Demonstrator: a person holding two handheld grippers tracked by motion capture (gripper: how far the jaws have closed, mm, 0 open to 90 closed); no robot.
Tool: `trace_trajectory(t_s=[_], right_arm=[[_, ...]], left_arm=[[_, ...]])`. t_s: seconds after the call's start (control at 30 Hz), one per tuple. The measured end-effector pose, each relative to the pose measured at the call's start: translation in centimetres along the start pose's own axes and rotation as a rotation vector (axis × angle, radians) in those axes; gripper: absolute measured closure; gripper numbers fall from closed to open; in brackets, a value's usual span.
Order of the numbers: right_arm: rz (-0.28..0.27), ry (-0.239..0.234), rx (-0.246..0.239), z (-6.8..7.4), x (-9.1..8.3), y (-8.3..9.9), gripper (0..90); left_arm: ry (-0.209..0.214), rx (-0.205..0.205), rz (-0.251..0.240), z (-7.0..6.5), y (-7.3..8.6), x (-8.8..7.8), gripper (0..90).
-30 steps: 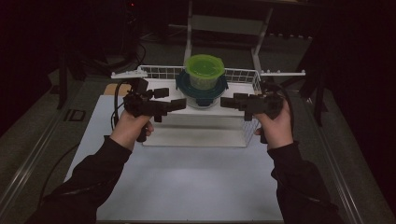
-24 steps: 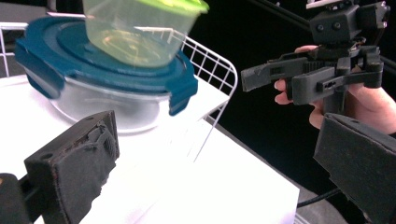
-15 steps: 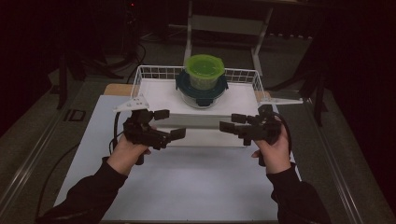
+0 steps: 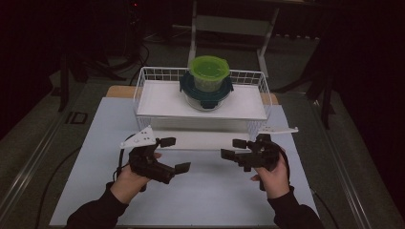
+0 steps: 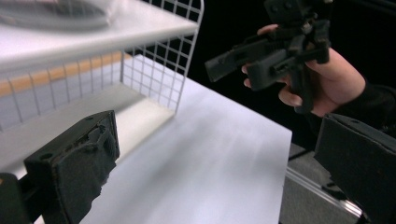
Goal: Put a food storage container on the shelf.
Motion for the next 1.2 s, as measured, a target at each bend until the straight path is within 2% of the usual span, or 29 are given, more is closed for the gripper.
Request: trace_trajectory(t_s=[0.07,0.17,0.2,0.3,0.33,0.43,0.47,0.57,0.6,0.67,0.73,0.93,1.1,1.2], right_arm=[[0.014,0.015,0.001,-0.4,0.4,1.2,19.8],[0.019,0.024,-0.007,-0.6,0.6,1.7,19.8],[0.025,0.026,-0.005,-0.9,0.9,2.5,19.7],[0.027,0.022,-0.012,-1.1,1.1,3.0,19.8],[0.03,0.018,-0.017,-1.3,1.3,3.6,19.8],[0.037,0.017,-0.024,-1.4,1.5,4.2,19.8],[0.042,0.019,-0.024,-1.5,1.6,4.8,19.8],[0.044,0.018,-0.016,-1.6,1.8,5.5,19.7],[0.045,0.028,-0.017,-1.8,1.8,6.3,19.7],[0.038,0.035,-0.022,-2.1,1.8,6.9,19.8],[0.02,0.043,-0.025,-2.4,1.7,7.4,19.8],[0.025,0.09,-0.015,-3.7,1.5,8.7,19.8],[0.015,0.114,0.002,-4.6,1.6,9.7,19.8],[0.027,0.13,-0.015,-4.8,2.0,10.1,19.7]], left_arm=[[-0.002,0.011,0.009,-0.1,1.1,0.2,0.0],[-0.008,0.011,0.018,-0.1,1.8,0.3,0.0],[-0.003,-0.002,0.029,0.0,2.7,0.5,0.0],[-0.004,-0.013,0.036,0.1,3.4,0.6,0.0],[-0.006,-0.01,0.044,0.3,4.2,0.7,0.0],[-0.013,-0.008,0.044,0.3,4.9,0.8,0.0],[-0.017,-0.002,0.041,0.4,5.7,1.0,0.0],[-0.02,0.004,0.045,0.4,6.4,1.2,0.0],[-0.019,0.012,0.06,0.3,7.1,1.4,0.0],[-0.027,0.019,0.057,0.3,7.7,1.6,0.0],[-0.025,0.018,0.053,0.3,8.2,2.0,0.0],[-0.024,0.021,0.072,0.3,9.3,2.9,0.0],[-0.034,0.024,0.069,0.5,9.7,3.0,0.0],[-0.046,0.041,0.077,0.6,10.2,3.0,0.0]])
Point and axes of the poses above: each handheld gripper's, and its own axes: x roughly forward along the jaws, y roughly out of its underside, z roughly to its left, the point moved 5 cm from there along x, roughly forward along the jaws, and after that the axes turned 6 degrees about z, right-handed, at the moved point
